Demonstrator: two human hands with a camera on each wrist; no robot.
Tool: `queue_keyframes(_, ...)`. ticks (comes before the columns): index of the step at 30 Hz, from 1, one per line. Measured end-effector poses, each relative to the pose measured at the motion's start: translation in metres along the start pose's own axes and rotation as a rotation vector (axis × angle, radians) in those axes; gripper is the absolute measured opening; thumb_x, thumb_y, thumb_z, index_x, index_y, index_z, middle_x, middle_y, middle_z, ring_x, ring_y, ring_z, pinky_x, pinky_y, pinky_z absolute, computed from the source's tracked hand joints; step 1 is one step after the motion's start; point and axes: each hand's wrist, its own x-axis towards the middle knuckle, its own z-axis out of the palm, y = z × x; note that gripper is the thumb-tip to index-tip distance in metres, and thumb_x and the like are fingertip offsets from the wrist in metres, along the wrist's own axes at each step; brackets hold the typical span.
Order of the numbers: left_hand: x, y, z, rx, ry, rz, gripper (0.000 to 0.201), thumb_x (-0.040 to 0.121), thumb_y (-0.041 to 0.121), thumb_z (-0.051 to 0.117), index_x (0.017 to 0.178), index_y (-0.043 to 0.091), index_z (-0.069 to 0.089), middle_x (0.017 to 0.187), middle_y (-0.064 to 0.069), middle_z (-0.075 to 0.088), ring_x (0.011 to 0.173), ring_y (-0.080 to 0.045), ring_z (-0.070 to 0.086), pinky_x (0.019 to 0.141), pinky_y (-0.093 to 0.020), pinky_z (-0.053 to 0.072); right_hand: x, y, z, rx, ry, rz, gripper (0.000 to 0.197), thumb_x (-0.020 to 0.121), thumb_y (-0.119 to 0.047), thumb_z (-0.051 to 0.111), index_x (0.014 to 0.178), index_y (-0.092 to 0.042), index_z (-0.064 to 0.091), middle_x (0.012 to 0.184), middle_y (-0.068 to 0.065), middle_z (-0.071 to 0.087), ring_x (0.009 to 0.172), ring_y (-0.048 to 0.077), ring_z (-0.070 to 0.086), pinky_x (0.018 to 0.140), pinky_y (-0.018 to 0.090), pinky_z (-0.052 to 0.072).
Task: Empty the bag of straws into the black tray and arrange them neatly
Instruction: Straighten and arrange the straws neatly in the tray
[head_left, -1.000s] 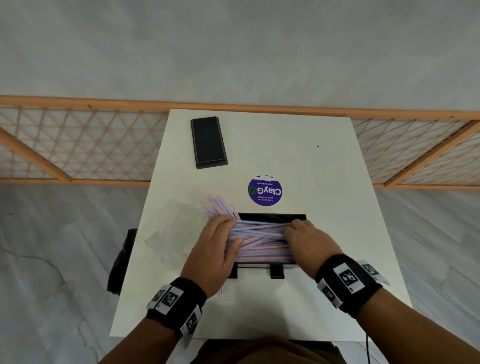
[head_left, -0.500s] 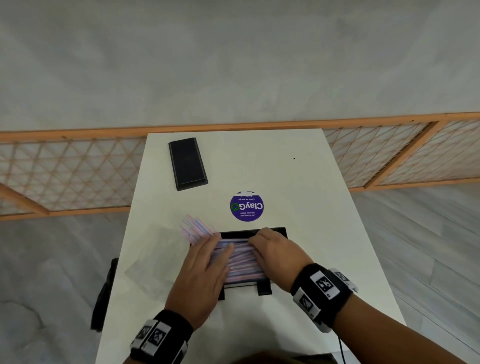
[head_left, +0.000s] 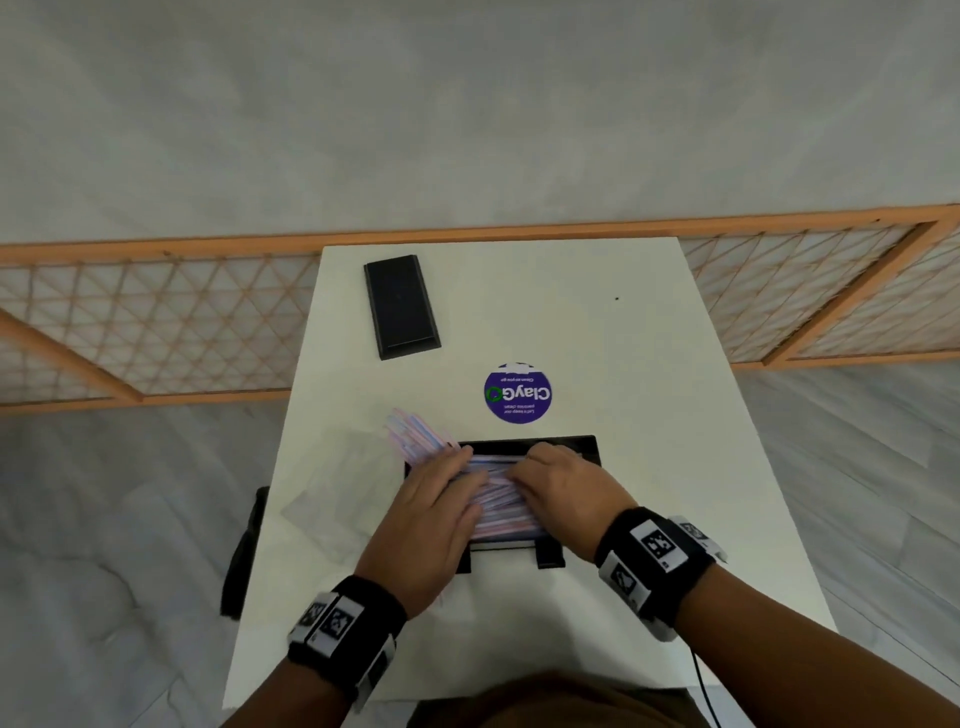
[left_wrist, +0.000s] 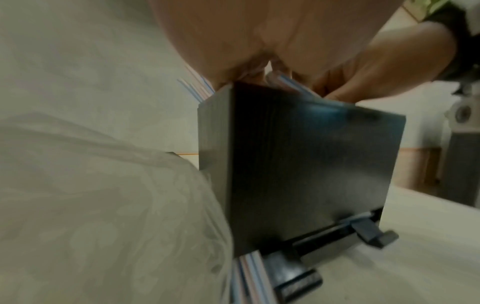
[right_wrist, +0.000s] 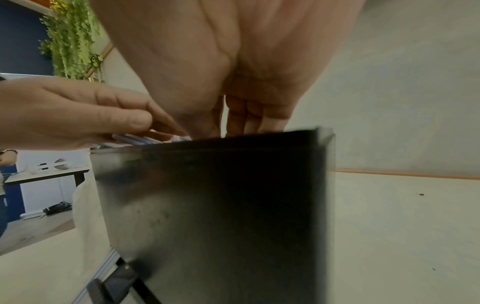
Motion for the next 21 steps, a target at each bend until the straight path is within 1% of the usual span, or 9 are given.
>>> queue_keyframes(2, -0.004, 0.005, -0.018, -0.120, 0.146, -0.107, 0.028, 0.105, 0.028, 0.051, 0.124, 0.013, 0.065, 0.129, -0.001, 0.059, 0.122, -0.020, 0.055, 0.104, -0.039, 0.046, -0.002, -0.003, -0.007, 0.028, 0.034, 0.024, 0.022, 0.094, -0.026, 0.050, 0.101, -0.018, 0.070, 0.097, 0.004, 0.063, 0.086, 0.027, 0.063, 0.074, 0.042, 0.057)
queue_keyframes(4, -0.015, 0.008, -0.034, -0.175, 0.308, -0.232, 0.014, 0.102, 0.027, 0.054, 0.103, 0.017, 0.064, 0.103, 0.005, 0.060, 0.099, -0.017, 0.057, 0.086, -0.034, 0.047, -0.007, -0.006, -0.018, 0.056, 0.092, 0.035, 0.031, 0.097, -0.033, 0.043, 0.103, -0.019, 0.070, 0.098, 0.001, 0.063, 0.087, 0.025, 0.062, 0.075, 0.037, 0.056)
queue_keyframes(6, -0.030, 0.005, -0.040, -0.210, 0.371, -0.385, 0.019, 0.104, 0.030, 0.053, 0.087, 0.021, 0.056, 0.086, 0.007, 0.056, 0.082, -0.016, 0.055, 0.072, -0.032, 0.046, -0.015, -0.008, -0.026, 0.089, 0.129, 0.028, 0.029, 0.098, -0.034, 0.044, 0.103, -0.021, 0.069, 0.098, -0.002, 0.062, 0.086, 0.022, 0.061, 0.072, 0.035, 0.054)
queue_keyframes(8, -0.048, -0.002, -0.036, -0.245, 0.305, -0.525, 0.033, 0.105, 0.036, 0.052, 0.075, 0.022, 0.048, 0.073, 0.006, 0.049, 0.069, -0.015, 0.050, 0.062, -0.032, 0.043, -0.024, -0.011, -0.030, 0.112, 0.134, 0.022, 0.022, 0.098, -0.033, 0.047, 0.101, -0.024, 0.066, 0.095, -0.005, 0.061, 0.083, 0.020, 0.061, 0.067, 0.034, 0.053)
queue_keyframes(10, -0.067, -0.009, -0.022, -0.252, 0.156, -0.573, 0.043, 0.103, 0.048, 0.047, 0.070, 0.020, 0.043, 0.066, 0.003, 0.045, 0.062, -0.015, 0.046, 0.058, -0.032, 0.038, -0.033, -0.014, -0.029, 0.124, 0.113, 0.006, 0.016, 0.097, -0.033, 0.050, 0.094, -0.026, 0.063, 0.088, -0.009, 0.059, 0.078, 0.019, 0.060, 0.062, 0.035, 0.052)
queue_keyframes(13, -0.084, -0.012, 0.000, -0.339, -0.002, -0.657, 0.074, 0.097, 0.074, 0.026, 0.072, 0.011, 0.055, 0.067, -0.004, 0.056, 0.065, -0.016, 0.055, 0.064, -0.038, 0.045, -0.042, -0.016, -0.024, 0.122, 0.032, -0.028, 0.022, 0.096, -0.041, 0.050, 0.080, -0.028, 0.055, 0.076, -0.011, 0.053, 0.068, 0.013, 0.053, 0.058, 0.034, 0.049)
queue_keyframes(15, -0.085, -0.013, 0.010, -0.437, -0.013, -0.758, 0.085, 0.091, 0.082, 0.025, 0.078, 0.006, 0.062, 0.073, -0.009, 0.062, 0.070, -0.019, 0.059, 0.071, -0.040, 0.048, -0.045, -0.016, -0.019, 0.105, -0.028, -0.038, 0.028, 0.095, -0.050, 0.051, 0.077, -0.029, 0.049, 0.073, -0.013, 0.049, 0.064, 0.009, 0.048, 0.055, 0.029, 0.047)
queue_keyframes(18, -0.082, -0.019, 0.021, -0.506, -0.089, -0.722, 0.077, 0.085, 0.089, 0.039, 0.075, 0.015, 0.056, 0.069, -0.006, 0.055, 0.064, -0.016, 0.051, 0.065, -0.036, 0.044, -0.050, -0.016, -0.012, 0.070, -0.109, -0.040, 0.030, 0.094, -0.056, 0.050, 0.079, -0.031, 0.043, 0.073, -0.013, 0.048, 0.064, 0.010, 0.047, 0.055, 0.029, 0.047)
queue_keyframes(21, -0.082, -0.024, 0.033, -0.425, -0.228, -0.696, 0.058, 0.087, 0.078, 0.055, 0.071, 0.023, 0.046, 0.064, 0.004, 0.046, 0.060, -0.011, 0.046, 0.061, -0.030, 0.038, -0.051, -0.017, -0.009, 0.056, -0.112, -0.015, 0.020, 0.096, -0.049, 0.047, 0.087, -0.031, 0.043, 0.077, -0.012, 0.053, 0.066, 0.014, 0.050, 0.055, 0.032, 0.047)
